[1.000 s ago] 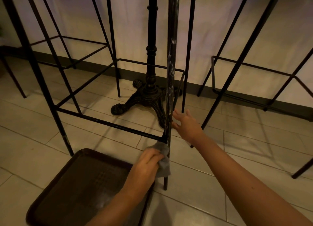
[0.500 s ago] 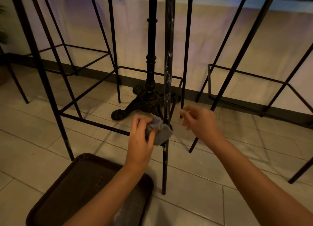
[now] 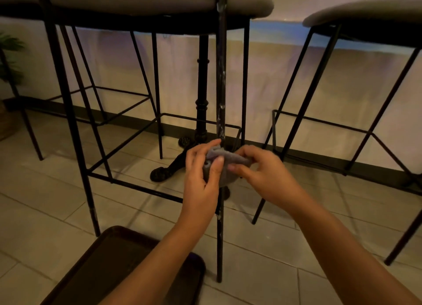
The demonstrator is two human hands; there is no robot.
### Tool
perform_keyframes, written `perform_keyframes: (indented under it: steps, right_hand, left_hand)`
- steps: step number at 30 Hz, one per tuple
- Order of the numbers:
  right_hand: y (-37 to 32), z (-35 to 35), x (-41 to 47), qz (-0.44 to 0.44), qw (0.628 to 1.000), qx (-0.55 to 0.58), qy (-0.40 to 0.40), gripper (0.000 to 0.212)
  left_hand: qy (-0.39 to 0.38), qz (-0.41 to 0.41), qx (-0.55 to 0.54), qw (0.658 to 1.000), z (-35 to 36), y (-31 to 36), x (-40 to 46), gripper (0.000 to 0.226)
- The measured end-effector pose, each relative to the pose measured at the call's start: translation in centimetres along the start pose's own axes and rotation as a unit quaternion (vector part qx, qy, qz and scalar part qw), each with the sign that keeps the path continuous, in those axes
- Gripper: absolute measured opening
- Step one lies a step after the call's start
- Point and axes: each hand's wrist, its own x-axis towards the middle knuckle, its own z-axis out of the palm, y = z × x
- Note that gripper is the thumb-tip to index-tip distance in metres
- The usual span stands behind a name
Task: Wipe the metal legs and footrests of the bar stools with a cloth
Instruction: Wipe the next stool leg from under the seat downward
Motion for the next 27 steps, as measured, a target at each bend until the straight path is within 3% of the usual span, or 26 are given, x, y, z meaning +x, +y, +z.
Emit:
perform_keyframes:
  steps: [8,13,18,25,27]
  right_hand:
    - [-3.9,-2.7,2.2,-0.051,0.995,0.037,0.074,0.009]
    - [-6.4,-3.7,5.6,-0.111,0.982,0.077,0.132,0.011]
    - [-9.3,-5.0,9.3,-0.172,0.943,0.119,0.257,0.022]
    - [-10.7,-5.8,13.7,-0.226,0.9,0.046,0.371,0.026]
    - [-10.4,-5.8,14.0,-0.236,0.877,-0.014,0.419,0.022]
  left_hand:
    - [-0.025,-0.027,-0.003,0.999,-0.9,1.7,1.7,0.048]
    - [0.075,-0.001,0.025,0.997,-1.4,3.5,4.0,0.039]
    - [0.145,0.032,-0.008,0.989,-1.5,5.8,7.5,0.026]
    - [0.189,0.043,-0.061,0.979,0.1,6.5,10.3,0.03]
    - [0.193,0.062,-0.074,0.976,0.5,6.5,10.4,0.041]
